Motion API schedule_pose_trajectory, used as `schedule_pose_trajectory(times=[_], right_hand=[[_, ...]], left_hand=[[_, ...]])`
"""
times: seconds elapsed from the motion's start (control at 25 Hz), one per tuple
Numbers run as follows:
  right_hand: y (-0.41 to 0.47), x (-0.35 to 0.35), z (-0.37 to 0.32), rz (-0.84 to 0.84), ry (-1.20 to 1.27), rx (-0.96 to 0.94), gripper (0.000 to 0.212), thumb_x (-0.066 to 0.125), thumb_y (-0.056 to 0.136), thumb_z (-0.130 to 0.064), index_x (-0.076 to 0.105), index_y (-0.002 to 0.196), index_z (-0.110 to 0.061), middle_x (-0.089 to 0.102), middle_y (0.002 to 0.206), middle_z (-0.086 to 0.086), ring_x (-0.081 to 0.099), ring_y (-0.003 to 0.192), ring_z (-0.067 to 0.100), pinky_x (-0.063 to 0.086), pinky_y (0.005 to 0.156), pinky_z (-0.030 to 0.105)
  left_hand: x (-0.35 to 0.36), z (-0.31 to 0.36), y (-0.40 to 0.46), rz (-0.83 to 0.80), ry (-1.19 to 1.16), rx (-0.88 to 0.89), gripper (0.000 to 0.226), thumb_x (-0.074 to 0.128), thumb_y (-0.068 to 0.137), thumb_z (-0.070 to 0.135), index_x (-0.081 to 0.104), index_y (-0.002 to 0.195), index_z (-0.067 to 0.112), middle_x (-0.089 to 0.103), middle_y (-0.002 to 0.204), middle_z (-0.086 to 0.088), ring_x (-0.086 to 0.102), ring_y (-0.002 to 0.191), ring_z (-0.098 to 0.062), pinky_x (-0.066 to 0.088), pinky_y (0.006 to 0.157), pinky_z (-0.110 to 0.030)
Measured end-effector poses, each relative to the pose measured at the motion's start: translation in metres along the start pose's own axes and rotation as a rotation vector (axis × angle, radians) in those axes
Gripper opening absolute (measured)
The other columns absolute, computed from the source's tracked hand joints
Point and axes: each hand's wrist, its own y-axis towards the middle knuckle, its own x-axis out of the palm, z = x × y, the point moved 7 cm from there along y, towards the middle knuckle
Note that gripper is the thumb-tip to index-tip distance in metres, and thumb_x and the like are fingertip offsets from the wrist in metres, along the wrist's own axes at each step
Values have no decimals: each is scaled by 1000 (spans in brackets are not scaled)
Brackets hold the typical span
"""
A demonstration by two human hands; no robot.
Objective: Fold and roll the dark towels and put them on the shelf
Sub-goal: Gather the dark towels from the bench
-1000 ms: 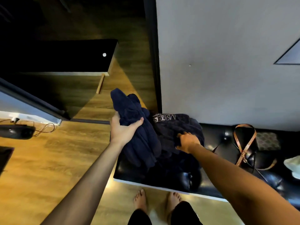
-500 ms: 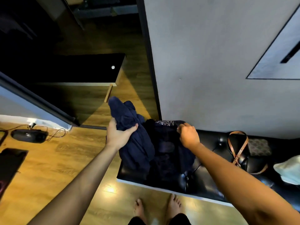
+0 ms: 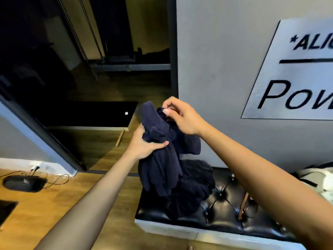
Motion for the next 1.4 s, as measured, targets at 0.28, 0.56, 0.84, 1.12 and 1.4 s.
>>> schedule_pose_trajectory(times=[0.28, 0.56, 0.84, 1.12, 1.4], right_hand=[[-27, 48, -85, -181, 200, 109, 10, 51, 101, -13, 57, 99, -21, 59, 78, -5, 54, 68, 3, 43, 66, 20], [-103, 109, -46, -324, -55, 271, 118, 91, 57, -49, 19, 150, -37, 32, 152, -13, 34, 138, 7, 34, 114, 36], [-109, 150, -36, -221, 117, 296, 72, 86, 67, -16, 51, 129, -24, 62, 121, -10, 58, 110, 1, 46, 93, 24], [-90, 159, -18, -413, 79, 321, 59, 90, 63, -23, 60, 113, -34, 67, 111, -15, 62, 100, -1, 49, 85, 16], [-116, 94, 113, -80, 210, 635, 47, 83, 75, -30, 65, 116, -15, 67, 88, 0, 62, 82, 6, 47, 88, 20]], left_hand=[[-48, 27, -68, 85, -161, -29, 56, 90, 67, 14, 50, 106, 18, 57, 110, 10, 55, 104, -9, 42, 91, -24], [-87, 22, -102, 287, -380, -58, 47, 90, 65, 17, 58, 99, 24, 64, 98, 10, 64, 95, -13, 51, 84, -31], [-98, 2, -101, -73, -265, -67, 92, 97, 46, 47, 60, 124, 16, 70, 119, 1, 66, 110, -18, 53, 97, -46], [-100, -23, -109, 109, -420, -122, 61, 92, 54, 27, 66, 108, 16, 72, 110, -3, 69, 103, -21, 55, 93, -46], [-56, -57, -81, 342, -244, -119, 51, 86, 71, 6, 61, 115, 2, 66, 113, -4, 63, 106, -18, 51, 85, -25]])
